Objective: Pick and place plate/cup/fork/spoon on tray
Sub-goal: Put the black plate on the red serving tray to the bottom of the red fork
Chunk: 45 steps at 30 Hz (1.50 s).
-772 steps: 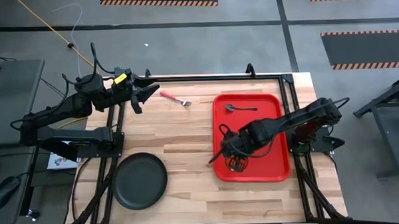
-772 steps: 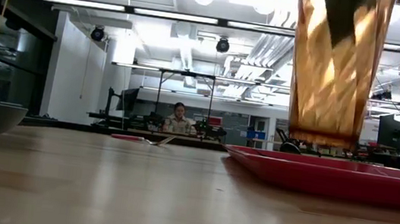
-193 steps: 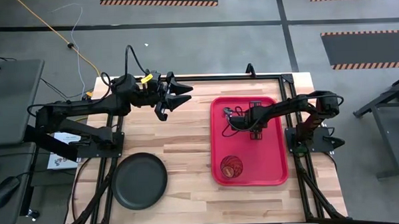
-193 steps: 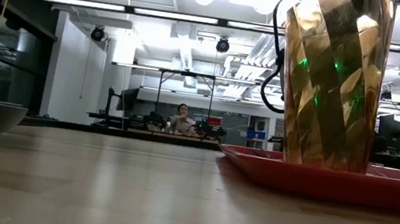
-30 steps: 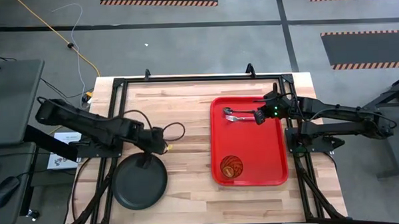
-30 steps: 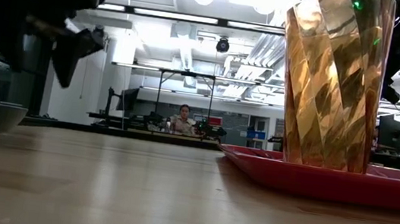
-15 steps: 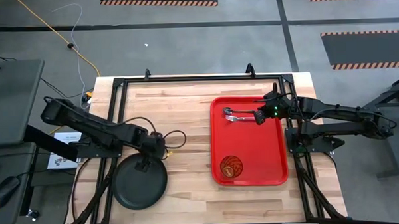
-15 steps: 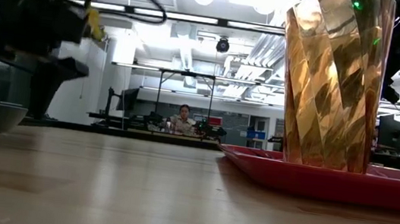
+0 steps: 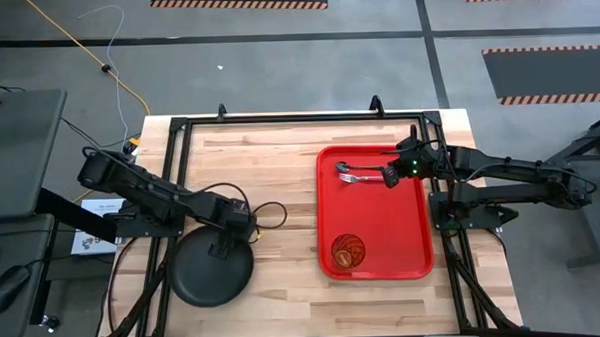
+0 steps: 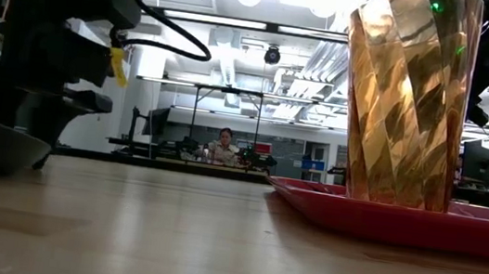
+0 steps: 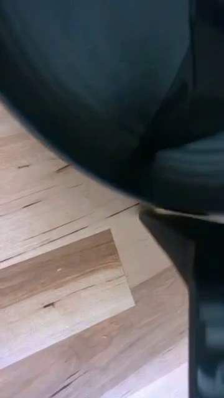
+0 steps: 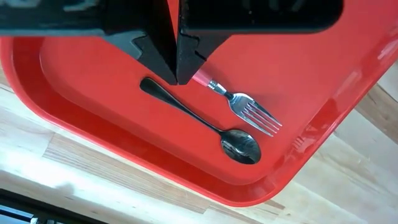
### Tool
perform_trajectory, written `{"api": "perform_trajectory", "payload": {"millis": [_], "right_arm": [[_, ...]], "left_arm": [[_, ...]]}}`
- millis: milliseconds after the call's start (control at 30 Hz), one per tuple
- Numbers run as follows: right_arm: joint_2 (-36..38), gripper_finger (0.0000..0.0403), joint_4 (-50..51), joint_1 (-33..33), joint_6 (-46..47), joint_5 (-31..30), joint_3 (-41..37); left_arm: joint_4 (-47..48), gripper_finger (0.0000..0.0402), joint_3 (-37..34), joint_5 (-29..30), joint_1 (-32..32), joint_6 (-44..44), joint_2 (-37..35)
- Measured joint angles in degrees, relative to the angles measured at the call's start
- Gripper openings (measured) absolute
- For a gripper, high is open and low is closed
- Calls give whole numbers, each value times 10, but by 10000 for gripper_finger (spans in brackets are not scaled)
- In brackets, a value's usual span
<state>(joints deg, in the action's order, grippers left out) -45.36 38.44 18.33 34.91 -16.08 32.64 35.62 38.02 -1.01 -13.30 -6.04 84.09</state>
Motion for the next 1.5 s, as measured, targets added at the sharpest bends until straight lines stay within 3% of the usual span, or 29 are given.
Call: {"api": "perform_trajectory", "payload": {"millis": [100,167,367,533,767,867,1067,1367,1500], "right_arm": [[0,0,0,0,-3,0,0],[0,0,0,0,-4,0,0],[0,0,1,0,-9,0,0],[0,0,1,0,-14,-1,0],[0,0,3,0,-15,-3,0],[0,0,2,0,-14,-3,0],[1,0,-37,0,11,-2,0],[44,0,-207,0,-4,1,0],[88,0,-242,0,-18,-13,0]], "left_arm": [[7,61,0,-8,1,1,-1],[8,20,1,-19,0,7,-2],[34,6,34,-12,32,15,-16],[86,2,96,8,93,20,-79],[172,1,231,179,221,-17,-181],[167,1,300,213,285,-25,-193],[39,1,384,206,367,21,-167],[-115,0,402,209,370,136,-68],[-125,0,402,193,364,172,-22]]}}
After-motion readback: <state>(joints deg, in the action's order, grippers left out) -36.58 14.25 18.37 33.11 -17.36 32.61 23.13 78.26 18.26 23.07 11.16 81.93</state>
